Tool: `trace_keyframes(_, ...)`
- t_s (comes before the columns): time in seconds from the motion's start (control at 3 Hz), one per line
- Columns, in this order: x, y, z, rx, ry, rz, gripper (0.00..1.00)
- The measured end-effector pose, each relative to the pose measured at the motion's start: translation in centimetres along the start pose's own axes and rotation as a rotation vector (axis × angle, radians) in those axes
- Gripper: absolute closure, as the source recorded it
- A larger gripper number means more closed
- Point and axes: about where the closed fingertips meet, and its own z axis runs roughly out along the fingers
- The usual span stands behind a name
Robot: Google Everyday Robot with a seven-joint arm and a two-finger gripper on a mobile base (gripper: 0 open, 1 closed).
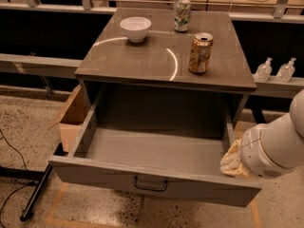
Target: Close top drawer
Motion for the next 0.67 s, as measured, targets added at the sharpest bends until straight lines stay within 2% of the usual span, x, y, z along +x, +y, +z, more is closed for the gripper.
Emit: trace_keyframes(0.67, 1.8, 4.7, 3.3, -0.078, 0.018, 0.028, 1.0)
